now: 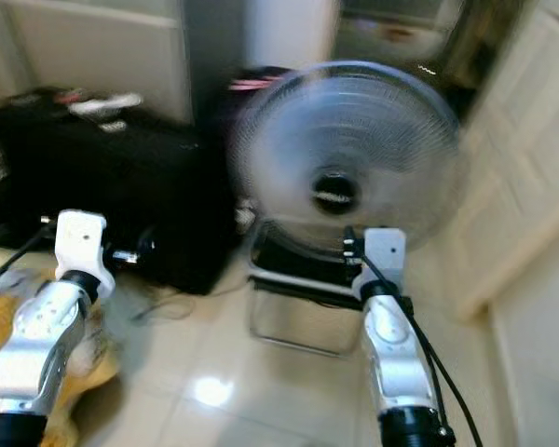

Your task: Clean up the room

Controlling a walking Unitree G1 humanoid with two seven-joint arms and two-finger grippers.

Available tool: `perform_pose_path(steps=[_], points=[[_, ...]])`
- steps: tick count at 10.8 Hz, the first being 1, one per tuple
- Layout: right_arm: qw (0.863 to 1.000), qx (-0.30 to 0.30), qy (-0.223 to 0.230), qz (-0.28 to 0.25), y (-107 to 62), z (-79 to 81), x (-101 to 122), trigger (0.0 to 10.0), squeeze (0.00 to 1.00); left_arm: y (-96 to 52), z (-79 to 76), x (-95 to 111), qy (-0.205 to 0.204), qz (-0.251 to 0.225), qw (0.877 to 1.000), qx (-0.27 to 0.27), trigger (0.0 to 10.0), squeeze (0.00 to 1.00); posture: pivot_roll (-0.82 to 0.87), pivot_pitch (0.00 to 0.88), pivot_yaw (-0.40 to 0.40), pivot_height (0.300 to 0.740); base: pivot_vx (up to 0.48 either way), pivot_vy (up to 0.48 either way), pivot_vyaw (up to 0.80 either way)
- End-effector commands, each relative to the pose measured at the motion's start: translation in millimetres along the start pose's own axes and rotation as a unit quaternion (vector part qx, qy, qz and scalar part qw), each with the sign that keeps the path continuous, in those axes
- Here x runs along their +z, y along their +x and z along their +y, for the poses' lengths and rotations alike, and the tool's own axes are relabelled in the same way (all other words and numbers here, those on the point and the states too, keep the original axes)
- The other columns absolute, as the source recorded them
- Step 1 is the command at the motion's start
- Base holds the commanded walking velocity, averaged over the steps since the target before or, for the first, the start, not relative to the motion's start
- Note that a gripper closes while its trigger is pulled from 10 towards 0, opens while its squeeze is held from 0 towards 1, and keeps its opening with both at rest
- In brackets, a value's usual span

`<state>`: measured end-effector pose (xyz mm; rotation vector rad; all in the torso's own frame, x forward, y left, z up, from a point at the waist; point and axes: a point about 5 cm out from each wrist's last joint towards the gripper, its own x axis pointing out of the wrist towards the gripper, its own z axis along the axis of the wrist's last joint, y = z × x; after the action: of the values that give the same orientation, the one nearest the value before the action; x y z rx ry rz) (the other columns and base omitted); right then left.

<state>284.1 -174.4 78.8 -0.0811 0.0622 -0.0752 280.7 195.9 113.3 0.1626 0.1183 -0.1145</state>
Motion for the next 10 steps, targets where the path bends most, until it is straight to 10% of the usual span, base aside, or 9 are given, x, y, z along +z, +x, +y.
perform_pose_path(steps=[1,10], points=[[1.0,-0.018,-0.004,0.007,-0.2,-10.8,-1.9,10.0,0.0,2.2,-10.7,2.2,-0.001,-0.004,1.0,-0.02,10.0,0.0,-0.05,0.0,-0.017,0.74,0.356,0.0,0.0],[0.999,0.019,-0.034,0.001,2.0,-0.4,2.2,10.0,0.0,1.5,-7.5,-1.3,0.005,0.0,1.0,0.002,10.0,0.0,-0.06,0.0,-0.014,0.74,0.118,0.0,-0.18]])
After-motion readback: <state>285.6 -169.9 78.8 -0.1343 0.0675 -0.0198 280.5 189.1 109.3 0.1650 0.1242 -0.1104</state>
